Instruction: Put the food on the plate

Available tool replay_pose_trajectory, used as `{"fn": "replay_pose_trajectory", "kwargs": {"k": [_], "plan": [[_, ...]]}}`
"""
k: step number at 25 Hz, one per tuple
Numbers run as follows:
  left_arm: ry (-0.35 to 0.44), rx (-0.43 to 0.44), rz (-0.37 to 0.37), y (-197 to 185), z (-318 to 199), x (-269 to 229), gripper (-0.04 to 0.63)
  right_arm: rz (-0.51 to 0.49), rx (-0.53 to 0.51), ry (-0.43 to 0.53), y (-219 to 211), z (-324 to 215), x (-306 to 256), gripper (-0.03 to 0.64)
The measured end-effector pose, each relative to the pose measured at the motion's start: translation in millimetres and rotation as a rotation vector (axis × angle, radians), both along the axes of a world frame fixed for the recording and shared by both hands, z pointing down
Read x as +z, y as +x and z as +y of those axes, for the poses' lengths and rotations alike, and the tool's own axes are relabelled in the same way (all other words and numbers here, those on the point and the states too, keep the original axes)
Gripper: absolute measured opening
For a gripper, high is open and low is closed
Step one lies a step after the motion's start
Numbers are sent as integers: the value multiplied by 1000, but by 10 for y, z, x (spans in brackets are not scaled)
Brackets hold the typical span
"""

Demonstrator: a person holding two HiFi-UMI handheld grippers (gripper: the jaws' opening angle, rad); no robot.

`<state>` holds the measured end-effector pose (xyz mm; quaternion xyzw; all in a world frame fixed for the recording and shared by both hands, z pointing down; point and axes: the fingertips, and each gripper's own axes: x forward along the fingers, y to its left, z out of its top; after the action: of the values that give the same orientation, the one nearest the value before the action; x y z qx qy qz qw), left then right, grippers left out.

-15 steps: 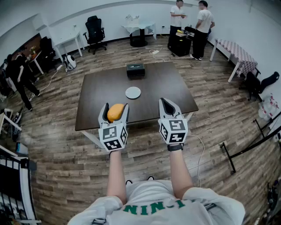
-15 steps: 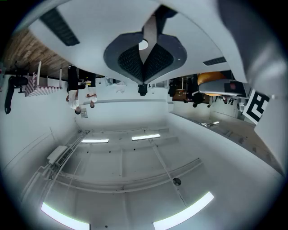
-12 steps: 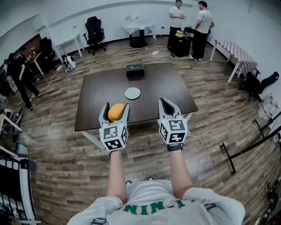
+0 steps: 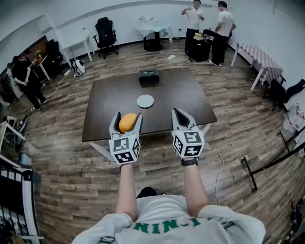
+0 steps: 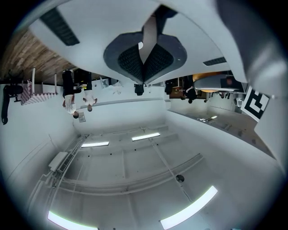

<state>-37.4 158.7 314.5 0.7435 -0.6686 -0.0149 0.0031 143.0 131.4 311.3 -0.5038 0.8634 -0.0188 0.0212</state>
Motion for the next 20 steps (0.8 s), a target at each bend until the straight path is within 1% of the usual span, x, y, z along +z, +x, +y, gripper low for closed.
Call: {"fn": "replay_pose_trajectory", "kwargs": {"k": [6,10,13,16,20], "plan": [[-13,-10,-8,-51,-150,97,381,-18,-29,-39,-113,-194,173,15],[-11,-7,0,-124,-450,180,382,-18,-32,-61,-215,-468,303,15],[-12,7,5,-179,-824,266,382,6,-19,-70,-315,-780,414,15],[-14,30,2,-252,-1289,293,382,26,-1,-76,-435,-1204,429,15],[-9,48,1,-397,-1880,238,383,11,-1,-77,-608,-1753,338,14]]}}
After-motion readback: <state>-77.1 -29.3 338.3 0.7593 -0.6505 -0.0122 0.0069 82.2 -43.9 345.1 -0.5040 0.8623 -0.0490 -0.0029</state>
